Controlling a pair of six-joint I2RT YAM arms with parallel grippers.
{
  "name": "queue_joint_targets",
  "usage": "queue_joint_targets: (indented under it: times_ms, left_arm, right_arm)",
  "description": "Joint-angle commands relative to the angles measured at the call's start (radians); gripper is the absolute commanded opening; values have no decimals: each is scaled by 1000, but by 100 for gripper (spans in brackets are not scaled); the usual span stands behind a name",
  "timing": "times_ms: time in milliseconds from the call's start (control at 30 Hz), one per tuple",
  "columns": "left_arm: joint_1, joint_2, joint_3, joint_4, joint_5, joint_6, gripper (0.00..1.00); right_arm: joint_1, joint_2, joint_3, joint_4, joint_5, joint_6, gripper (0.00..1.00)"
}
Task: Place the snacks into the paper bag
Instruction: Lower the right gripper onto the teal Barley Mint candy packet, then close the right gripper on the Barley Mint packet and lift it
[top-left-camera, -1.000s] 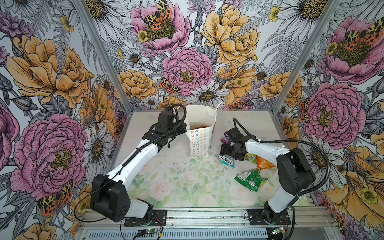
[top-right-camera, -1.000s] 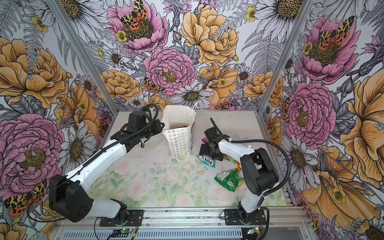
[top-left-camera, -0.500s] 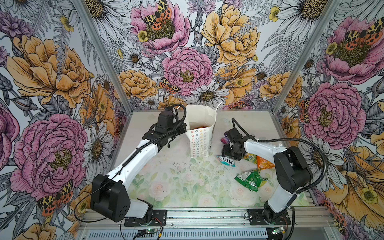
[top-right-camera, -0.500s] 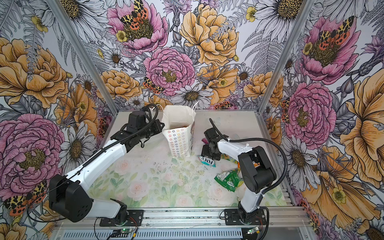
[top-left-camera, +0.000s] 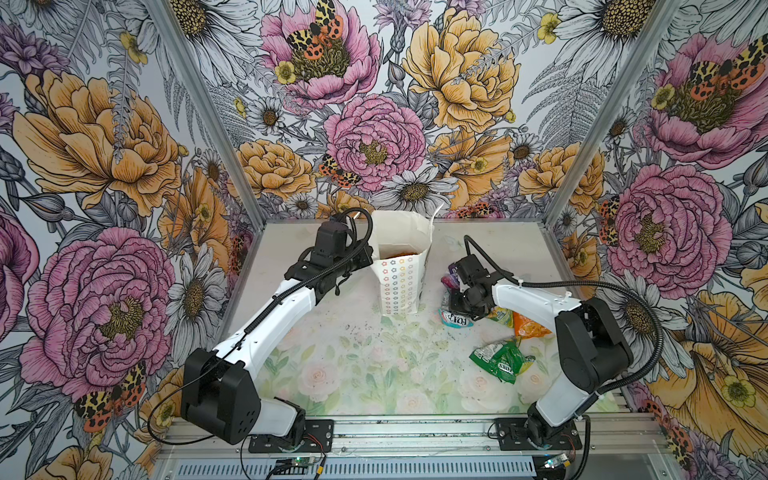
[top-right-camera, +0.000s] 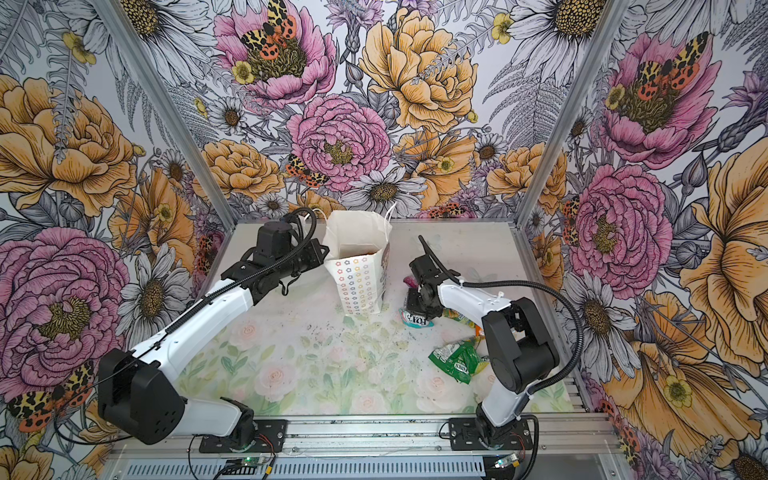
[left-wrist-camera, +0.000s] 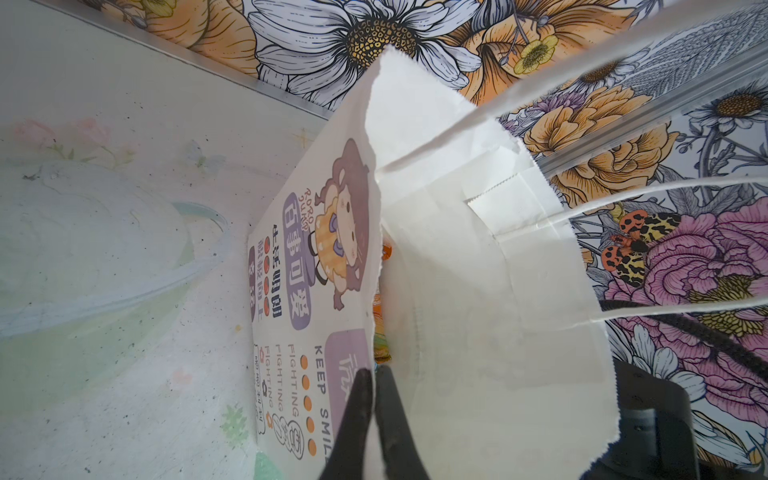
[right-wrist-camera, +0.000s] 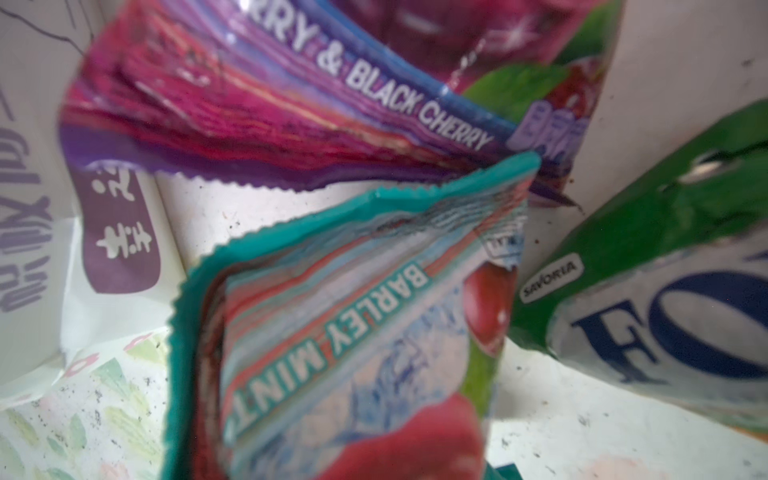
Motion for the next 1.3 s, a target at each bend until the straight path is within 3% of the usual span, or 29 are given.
queue_joint_targets:
  times_ms: [0,767,1067,1267]
  left_arm:
    - [2,11,6,13,-11,10,0]
    - [0,11,3,19,-10,9,0]
    - [0,11,7,21,-10,7,0]
    - [0,7,7,22,-11,6,0]
  right_arm:
    - [-5,-84,0,10,-21,-51,22]
    - [-2,-481,229,-25,-32,-366,4]
    - [12,-500,368,-6,-38,-432,2]
    - [59,-463,428,114,-81,-411,1]
